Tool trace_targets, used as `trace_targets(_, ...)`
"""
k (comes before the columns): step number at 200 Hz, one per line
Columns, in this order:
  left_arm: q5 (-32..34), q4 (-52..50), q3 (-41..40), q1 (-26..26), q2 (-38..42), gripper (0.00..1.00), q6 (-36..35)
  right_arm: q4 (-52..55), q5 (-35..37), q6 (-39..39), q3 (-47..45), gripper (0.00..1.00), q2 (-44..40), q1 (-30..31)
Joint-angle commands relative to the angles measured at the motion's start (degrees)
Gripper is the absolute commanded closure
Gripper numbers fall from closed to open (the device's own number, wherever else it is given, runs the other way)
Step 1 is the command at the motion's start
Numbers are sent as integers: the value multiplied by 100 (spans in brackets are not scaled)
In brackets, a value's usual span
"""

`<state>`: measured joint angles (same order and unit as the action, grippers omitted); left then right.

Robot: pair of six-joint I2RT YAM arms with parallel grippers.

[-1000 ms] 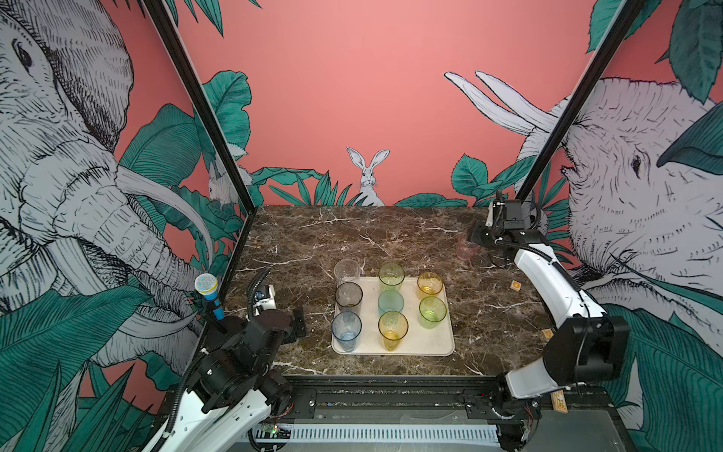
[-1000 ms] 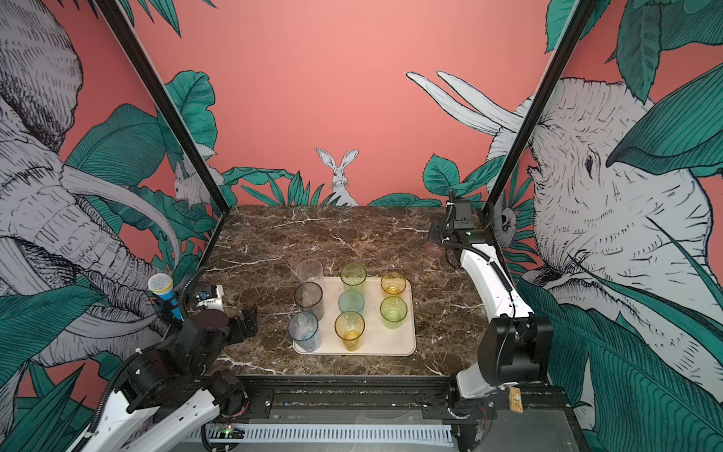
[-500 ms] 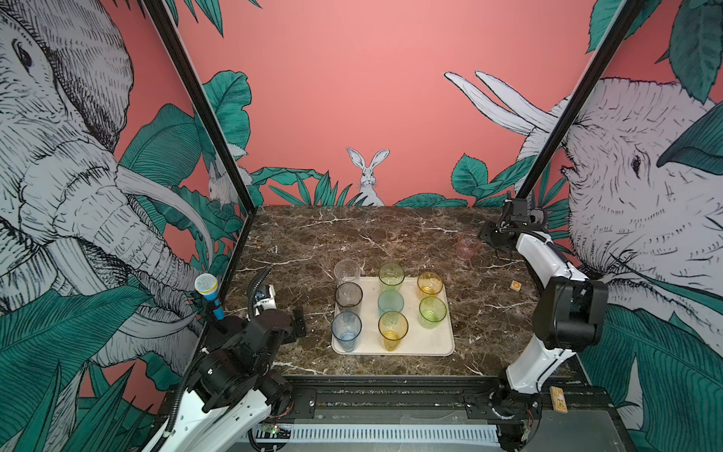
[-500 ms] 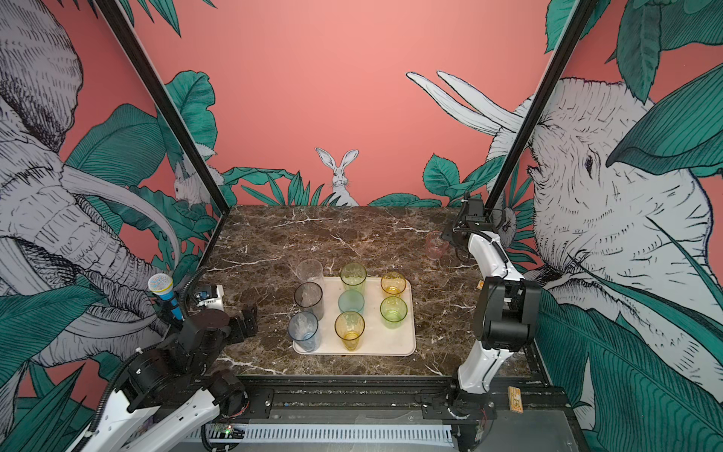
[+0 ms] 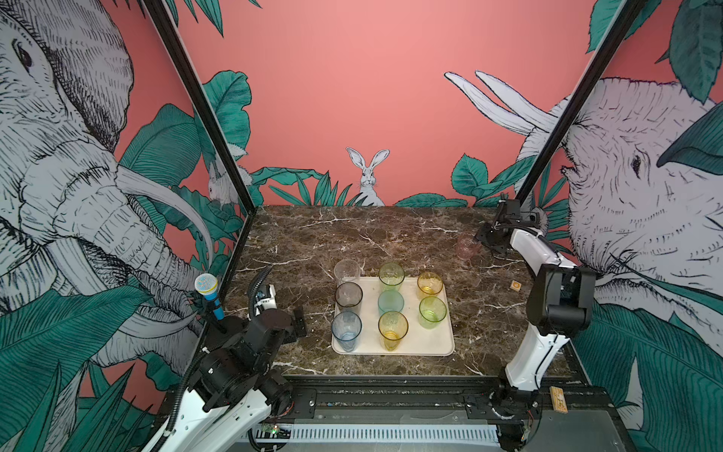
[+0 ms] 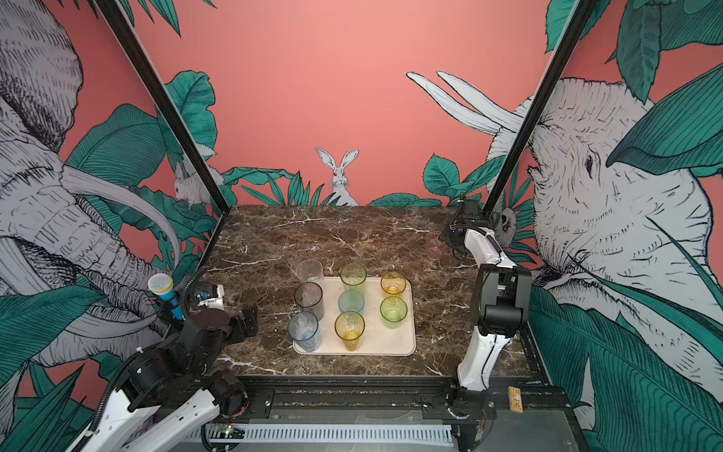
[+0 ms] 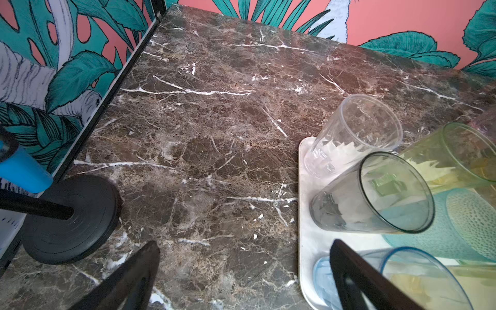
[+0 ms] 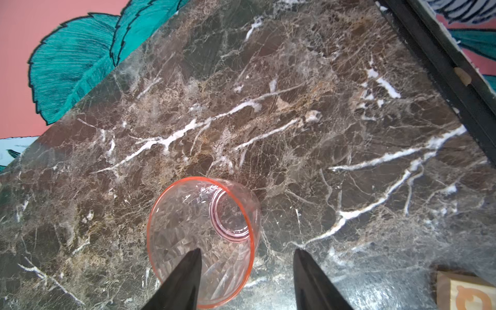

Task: Place the glasses into the tray
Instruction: Pick up the glass from the top-right of the table.

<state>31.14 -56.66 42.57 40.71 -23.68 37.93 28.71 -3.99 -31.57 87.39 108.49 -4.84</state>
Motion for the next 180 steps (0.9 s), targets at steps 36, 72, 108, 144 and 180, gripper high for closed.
trace_targets(36,121,-18,34,-19,-116,1,-1,48,-83,-60,208,48,220,-25)
trace_targets(72,115,-11,31,-19,-116,1,2,29,-130,-60,201,51,343,-24)
trace_targets(108,119,-11,32,-19,-112,1,-5,44,-142,-42,215,56,410,-19)
trace_targets(144,108,-7,32,-19,-110,1,3,-69,-128,-16,108,63,410,-26)
trace_targets(180,92,-4,16,-19,-82,1,12,-62,-177,10,111,73,458,-26)
